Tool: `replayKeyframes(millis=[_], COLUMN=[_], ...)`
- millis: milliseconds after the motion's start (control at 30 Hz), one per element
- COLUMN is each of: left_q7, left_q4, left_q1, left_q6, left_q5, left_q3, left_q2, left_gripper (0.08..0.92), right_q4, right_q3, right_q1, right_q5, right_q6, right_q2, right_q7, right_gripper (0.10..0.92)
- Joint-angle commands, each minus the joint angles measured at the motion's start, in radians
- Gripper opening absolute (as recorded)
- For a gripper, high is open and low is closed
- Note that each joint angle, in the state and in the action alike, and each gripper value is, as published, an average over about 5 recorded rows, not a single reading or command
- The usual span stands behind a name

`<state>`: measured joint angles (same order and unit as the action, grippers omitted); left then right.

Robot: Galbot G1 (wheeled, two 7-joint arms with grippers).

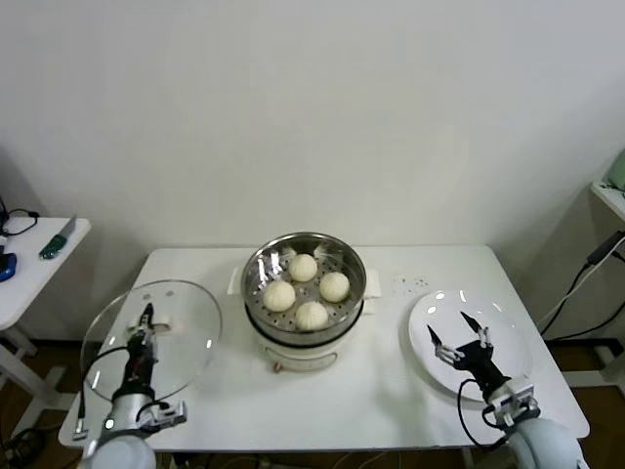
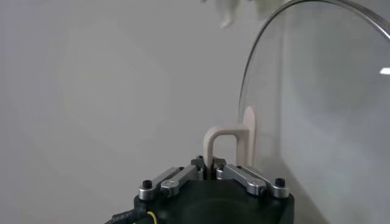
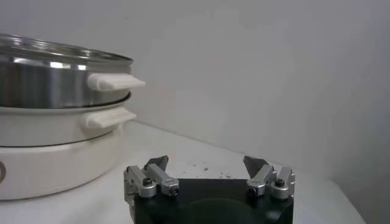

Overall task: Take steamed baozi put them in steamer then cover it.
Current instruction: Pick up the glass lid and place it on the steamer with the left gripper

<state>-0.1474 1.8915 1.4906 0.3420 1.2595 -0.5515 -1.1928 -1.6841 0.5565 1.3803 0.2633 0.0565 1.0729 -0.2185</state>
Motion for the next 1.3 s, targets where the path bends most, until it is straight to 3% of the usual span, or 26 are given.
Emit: replayKeyframes(millis=[33, 267, 467, 600, 767, 1300], left_q7=[0.062, 0.127, 0.243, 0.355, 0.45, 0.514], left_q4=[0.253, 0.313, 0.293, 0.23, 0.168, 0.003], left_q1=[0.062, -0.036, -0.266, -0.45, -0.575, -0.639], left_q6=[0.182, 0.291, 0.371, 0.422, 0.443, 0.443], left_q5=[-0.045, -0.174, -0.117, -0.045, 0.042, 0.215], left_q3=[-0.014, 0.09, 0.324, 0.475, 0.592, 0.745], left_q2=[0.126, 0.267, 0.306, 0.254, 0.134, -0.152], left_gripper=[0.149, 0.149, 0.149, 0.149, 0.149, 0.149], right_q4=[0.018, 0.038, 0.047, 0.052, 0.059, 0.06], right_q3=[-0.029, -0.069, -0.1, -0.103, -0.095, -0.003], right_q1=[-0.051, -0.081, -0.101, -0.104, -0.103, -0.063], right_q5=[-0.009, -0.033, -0.044, -0.053, -0.057, -0.055], right_q6=[-0.009, -0.011, -0.019, -0.023, -0.024, -0.004], right_q2=[-0.011, -0.012, -0.007, -0.002, 0.002, 0.02], right_q7=[0.007, 0.012, 0.022, 0.024, 0.025, 0.017], right_gripper=[0.823, 0.823, 0.823, 0.823, 0.823, 0.823])
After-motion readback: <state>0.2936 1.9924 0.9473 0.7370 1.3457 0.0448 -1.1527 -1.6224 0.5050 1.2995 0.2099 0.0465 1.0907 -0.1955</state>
